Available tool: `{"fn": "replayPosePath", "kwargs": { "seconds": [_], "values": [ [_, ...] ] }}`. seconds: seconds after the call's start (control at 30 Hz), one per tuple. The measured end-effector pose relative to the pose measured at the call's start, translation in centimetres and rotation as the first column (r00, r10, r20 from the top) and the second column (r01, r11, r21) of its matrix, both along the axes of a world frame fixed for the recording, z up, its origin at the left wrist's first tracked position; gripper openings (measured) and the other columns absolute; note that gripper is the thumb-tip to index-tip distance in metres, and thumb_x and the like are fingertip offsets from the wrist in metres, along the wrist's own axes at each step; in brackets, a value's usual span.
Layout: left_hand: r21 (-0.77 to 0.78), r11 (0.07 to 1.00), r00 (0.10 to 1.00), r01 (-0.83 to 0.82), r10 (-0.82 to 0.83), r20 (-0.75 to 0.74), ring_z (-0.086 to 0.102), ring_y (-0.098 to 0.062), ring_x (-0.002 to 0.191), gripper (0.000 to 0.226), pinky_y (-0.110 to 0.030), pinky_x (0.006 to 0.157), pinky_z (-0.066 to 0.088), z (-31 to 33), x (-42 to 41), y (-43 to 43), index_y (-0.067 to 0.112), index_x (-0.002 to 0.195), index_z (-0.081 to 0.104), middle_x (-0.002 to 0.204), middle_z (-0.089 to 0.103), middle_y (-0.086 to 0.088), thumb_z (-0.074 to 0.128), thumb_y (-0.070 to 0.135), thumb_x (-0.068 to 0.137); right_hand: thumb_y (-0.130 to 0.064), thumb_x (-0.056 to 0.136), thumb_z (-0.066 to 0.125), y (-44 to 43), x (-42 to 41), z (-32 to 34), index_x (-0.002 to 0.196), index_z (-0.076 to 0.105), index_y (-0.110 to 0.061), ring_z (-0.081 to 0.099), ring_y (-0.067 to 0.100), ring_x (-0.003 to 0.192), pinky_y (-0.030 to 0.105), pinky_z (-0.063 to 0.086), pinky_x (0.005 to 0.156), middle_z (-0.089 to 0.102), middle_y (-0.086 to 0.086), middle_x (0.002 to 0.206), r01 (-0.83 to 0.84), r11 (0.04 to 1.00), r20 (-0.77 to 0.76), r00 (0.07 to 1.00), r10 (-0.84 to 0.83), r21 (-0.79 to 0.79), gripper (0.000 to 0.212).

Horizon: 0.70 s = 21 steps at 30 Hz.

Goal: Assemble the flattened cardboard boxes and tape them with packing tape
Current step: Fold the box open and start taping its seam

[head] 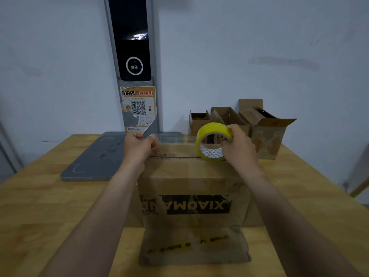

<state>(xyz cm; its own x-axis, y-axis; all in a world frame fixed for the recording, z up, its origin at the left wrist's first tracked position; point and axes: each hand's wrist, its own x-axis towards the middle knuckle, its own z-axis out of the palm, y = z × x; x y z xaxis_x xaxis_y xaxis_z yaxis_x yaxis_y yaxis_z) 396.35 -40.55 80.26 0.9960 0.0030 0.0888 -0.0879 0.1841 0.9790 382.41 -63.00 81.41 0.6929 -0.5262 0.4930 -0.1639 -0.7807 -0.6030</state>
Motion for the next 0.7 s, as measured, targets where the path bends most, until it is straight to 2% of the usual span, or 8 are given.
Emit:
{"fn": "replayPosePath", "kwargs": {
  "seconds": [0.1,0.2,0.3,0.4,0.47,0.57,0.7],
  "values": [
    [0.025,0.999,0.999,-0.027,0.028,-0.017,0.064,-0.025,0.089,0.035,-0.038,0.073,0.062,-0.2,0.2,1.2,0.011,0.115,0.042,0.104,0.061,-0.017,0.071,0.007,0.096,-0.024,0.102,0.055,0.7,0.1,-0.4,0.112,0.051,-0.026,0.057,0.026,0.078,0.037,0.043,0.062,0.055,-0.003,0.084,0.015,0.999,-0.087,0.996,-0.018,-0.031,0.011],
    [0.024,0.999,0.999,-0.038,0.039,-0.034,0.066,-0.023,0.088,0.037,-0.032,0.065,0.059,-0.4,0.6,2.9,0.013,0.115,0.041,0.104,0.063,-0.014,0.073,0.009,0.095,-0.031,0.102,0.055,1.7,0.4,0.2,0.116,0.047,-0.028,0.052,0.029,0.081,0.040,0.042,0.067,0.056,-0.002,0.087,0.052,0.986,-0.150,0.986,-0.076,-0.158,0.016],
    [0.014,0.999,0.998,-0.044,0.044,-0.040,0.065,-0.019,0.079,0.039,-0.030,0.062,0.056,-0.5,0.8,4.4,0.014,0.111,0.039,0.095,0.066,-0.012,0.074,0.009,0.094,-0.030,0.102,0.054,3.0,1.2,0.6,0.111,0.045,-0.025,0.047,0.027,0.074,0.038,0.039,0.063,0.051,-0.004,0.080,0.045,0.972,-0.164,0.983,-0.085,-0.232,0.014],
    [0.011,0.998,0.997,-0.054,0.055,-0.057,0.063,-0.017,0.072,0.039,-0.027,0.054,0.059,-1.1,0.9,5.7,0.014,0.109,0.038,0.089,0.067,-0.013,0.073,0.008,0.094,-0.025,0.103,0.053,4.0,1.7,0.4,0.112,0.045,-0.021,0.050,0.027,0.070,0.039,0.042,0.059,0.056,-0.001,0.081,-0.061,0.972,-0.134,0.991,0.031,-0.228,0.013],
    [0.023,0.998,0.995,-0.065,0.066,-0.074,0.063,-0.019,0.073,0.039,-0.029,0.060,0.059,-1.7,0.9,6.3,0.017,0.100,0.038,0.096,0.068,-0.017,0.075,0.008,0.093,-0.024,0.104,0.052,4.4,1.9,0.3,0.117,0.045,-0.019,0.053,0.025,0.066,0.039,0.043,0.057,0.052,-0.004,0.076,-0.102,0.969,-0.117,0.990,0.077,-0.225,0.016],
    [0.044,0.996,0.993,-0.075,0.078,-0.090,0.064,-0.020,0.074,0.045,-0.034,0.069,0.057,-2.7,0.9,6.8,0.022,0.088,0.033,0.100,0.068,-0.020,0.076,0.009,0.092,-0.024,0.105,0.051,4.5,2.0,0.2,0.122,0.045,-0.019,0.051,0.020,0.062,0.036,0.037,0.054,0.050,-0.006,0.074,-0.100,0.968,-0.119,0.990,0.074,-0.231,0.019],
    [0.060,0.997,0.992,-0.056,0.062,-0.112,0.063,-0.020,0.073,0.045,-0.033,0.067,0.058,-3.6,0.7,6.8,0.020,0.091,0.033,0.090,0.064,-0.014,0.078,0.010,0.091,-0.026,0.105,0.049,4.4,1.8,0.0,0.127,0.044,-0.019,0.050,0.016,0.059,0.032,0.031,0.048,0.052,-0.003,0.074,-0.088,0.967,-0.137,0.989,0.056,-0.239,0.023]
  ]
}}
